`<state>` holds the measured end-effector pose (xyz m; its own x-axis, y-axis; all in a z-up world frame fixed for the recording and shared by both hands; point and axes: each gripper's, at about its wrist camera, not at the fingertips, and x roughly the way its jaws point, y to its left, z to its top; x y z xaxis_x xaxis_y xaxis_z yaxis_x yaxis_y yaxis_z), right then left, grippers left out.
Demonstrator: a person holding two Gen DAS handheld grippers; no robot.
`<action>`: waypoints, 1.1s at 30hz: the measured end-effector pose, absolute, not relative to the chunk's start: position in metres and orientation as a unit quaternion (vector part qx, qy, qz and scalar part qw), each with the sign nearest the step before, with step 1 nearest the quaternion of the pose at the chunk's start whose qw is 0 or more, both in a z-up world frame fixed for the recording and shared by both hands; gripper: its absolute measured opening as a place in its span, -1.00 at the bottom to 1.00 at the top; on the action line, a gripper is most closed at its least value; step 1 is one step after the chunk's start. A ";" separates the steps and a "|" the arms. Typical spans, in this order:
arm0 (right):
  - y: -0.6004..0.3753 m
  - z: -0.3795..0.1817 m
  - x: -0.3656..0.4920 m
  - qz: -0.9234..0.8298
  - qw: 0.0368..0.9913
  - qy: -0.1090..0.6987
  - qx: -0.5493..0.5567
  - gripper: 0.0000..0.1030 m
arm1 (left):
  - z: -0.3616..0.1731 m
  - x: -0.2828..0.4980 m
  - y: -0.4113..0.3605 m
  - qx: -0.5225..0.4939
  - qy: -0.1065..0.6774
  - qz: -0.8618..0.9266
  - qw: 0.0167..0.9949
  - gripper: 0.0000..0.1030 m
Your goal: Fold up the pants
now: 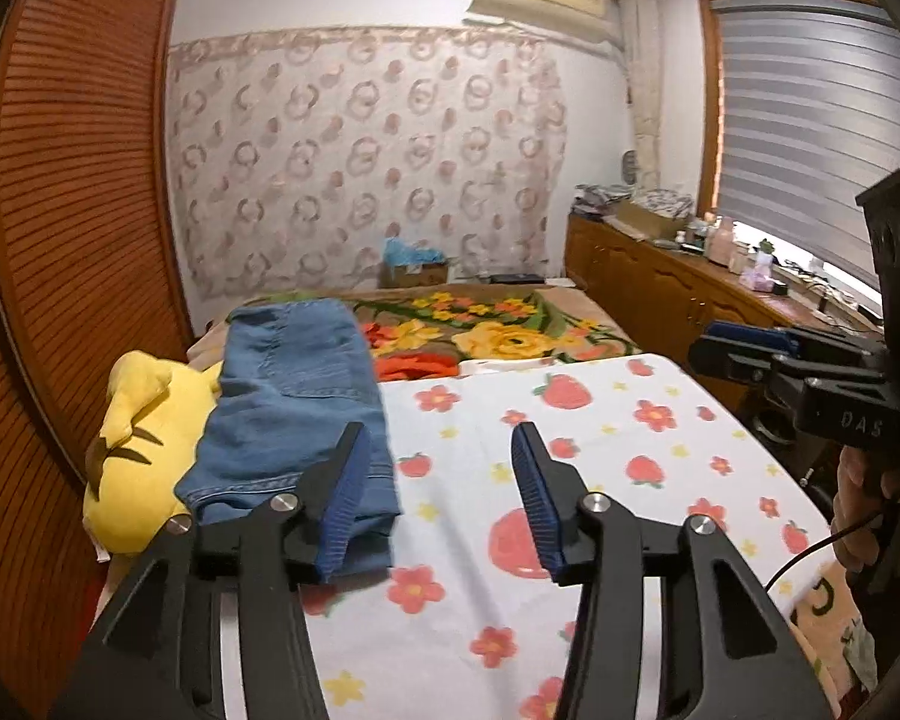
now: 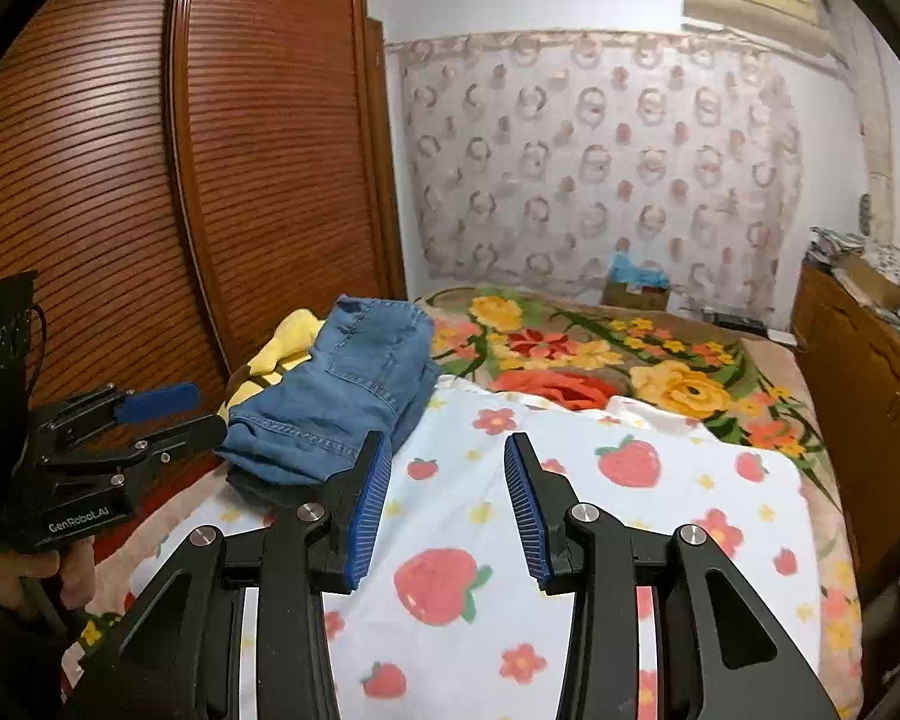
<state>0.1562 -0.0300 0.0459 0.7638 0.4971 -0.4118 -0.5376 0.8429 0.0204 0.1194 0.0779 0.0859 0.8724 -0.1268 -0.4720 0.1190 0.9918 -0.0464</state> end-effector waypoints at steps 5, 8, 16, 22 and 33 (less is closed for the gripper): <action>-0.046 0.046 0.115 0.258 0.947 0.188 -0.042 -0.21 | 0.098 0.100 0.061 -0.006 0.224 -0.075 0.972 0.68; -0.053 0.047 0.093 0.244 0.952 0.181 -0.037 -0.21 | 0.105 0.088 0.050 0.003 0.217 -0.070 0.974 0.71; -0.068 0.046 0.047 0.204 0.964 0.169 -0.027 0.09 | 0.118 0.055 0.026 0.009 0.194 -0.063 0.979 0.72; -0.073 0.049 0.027 0.184 0.969 0.163 -0.019 0.11 | 0.117 0.051 0.020 0.010 0.207 -0.032 0.978 0.72; -0.069 0.052 0.027 0.174 0.971 0.163 -0.012 0.11 | 0.110 0.046 0.022 0.007 0.211 -0.025 0.977 0.72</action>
